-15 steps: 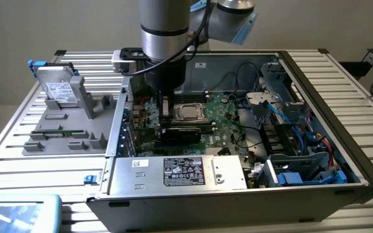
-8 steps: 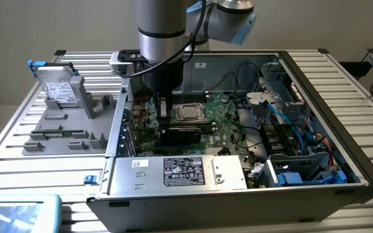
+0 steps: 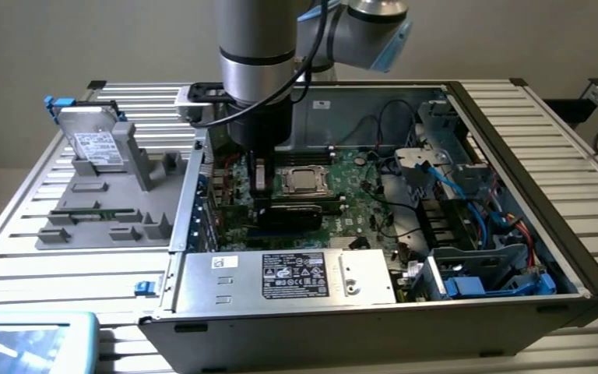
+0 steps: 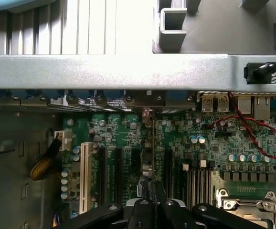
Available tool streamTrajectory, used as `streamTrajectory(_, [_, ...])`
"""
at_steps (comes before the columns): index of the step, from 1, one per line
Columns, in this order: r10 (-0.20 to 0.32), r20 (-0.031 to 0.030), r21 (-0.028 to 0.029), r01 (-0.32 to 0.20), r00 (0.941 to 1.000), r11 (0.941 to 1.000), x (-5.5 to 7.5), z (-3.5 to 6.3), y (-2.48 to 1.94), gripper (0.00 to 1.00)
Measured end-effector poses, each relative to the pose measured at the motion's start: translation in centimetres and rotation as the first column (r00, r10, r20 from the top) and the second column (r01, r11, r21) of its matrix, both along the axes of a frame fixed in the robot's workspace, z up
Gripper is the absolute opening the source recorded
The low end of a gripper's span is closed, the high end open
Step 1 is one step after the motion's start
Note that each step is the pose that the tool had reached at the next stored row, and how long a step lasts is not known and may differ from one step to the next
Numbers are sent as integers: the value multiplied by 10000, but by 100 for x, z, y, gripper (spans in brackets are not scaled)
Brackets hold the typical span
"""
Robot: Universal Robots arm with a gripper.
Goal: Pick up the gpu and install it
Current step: 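Press down on the gpu until it lock into place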
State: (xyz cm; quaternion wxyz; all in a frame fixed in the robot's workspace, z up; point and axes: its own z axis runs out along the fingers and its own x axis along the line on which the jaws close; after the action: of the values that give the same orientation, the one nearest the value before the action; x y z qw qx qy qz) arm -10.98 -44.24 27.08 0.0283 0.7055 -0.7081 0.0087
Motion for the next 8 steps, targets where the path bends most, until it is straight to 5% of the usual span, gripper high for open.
streamTrajectory(8, [-137,0,-1,137,9999,9999,-5,-10,0,12])
